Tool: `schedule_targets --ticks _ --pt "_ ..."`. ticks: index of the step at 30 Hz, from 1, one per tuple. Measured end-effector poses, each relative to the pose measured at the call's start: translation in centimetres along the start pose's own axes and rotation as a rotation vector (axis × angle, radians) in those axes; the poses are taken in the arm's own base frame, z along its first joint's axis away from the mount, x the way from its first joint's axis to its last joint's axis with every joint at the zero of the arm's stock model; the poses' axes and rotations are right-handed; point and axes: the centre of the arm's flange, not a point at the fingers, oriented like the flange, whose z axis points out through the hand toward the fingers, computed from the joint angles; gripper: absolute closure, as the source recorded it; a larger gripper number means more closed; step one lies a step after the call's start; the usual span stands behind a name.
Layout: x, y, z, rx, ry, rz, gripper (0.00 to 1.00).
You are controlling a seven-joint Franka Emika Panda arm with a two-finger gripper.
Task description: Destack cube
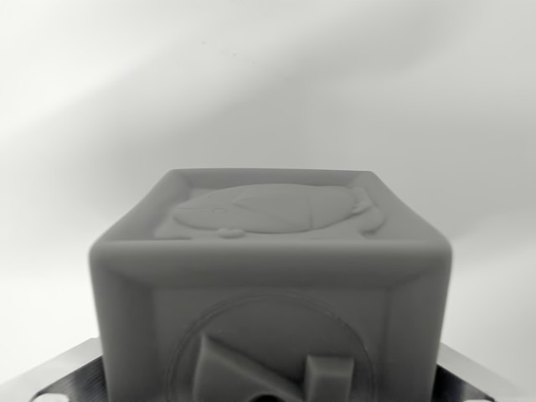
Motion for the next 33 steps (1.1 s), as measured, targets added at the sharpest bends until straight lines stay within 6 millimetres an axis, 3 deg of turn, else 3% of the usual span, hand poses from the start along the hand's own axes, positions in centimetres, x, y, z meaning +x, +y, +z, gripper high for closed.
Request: schedule_targets --ticks 20,21,33 --pt "0.0 0.0 2.5 0.001 0.001 0.0 1.0" --pt "0.0 0.0 2.5 0.001 0.0 0.0 0.0" --pt "0.0 0.0 2.6 0.001 0.0 0.0 0.0"
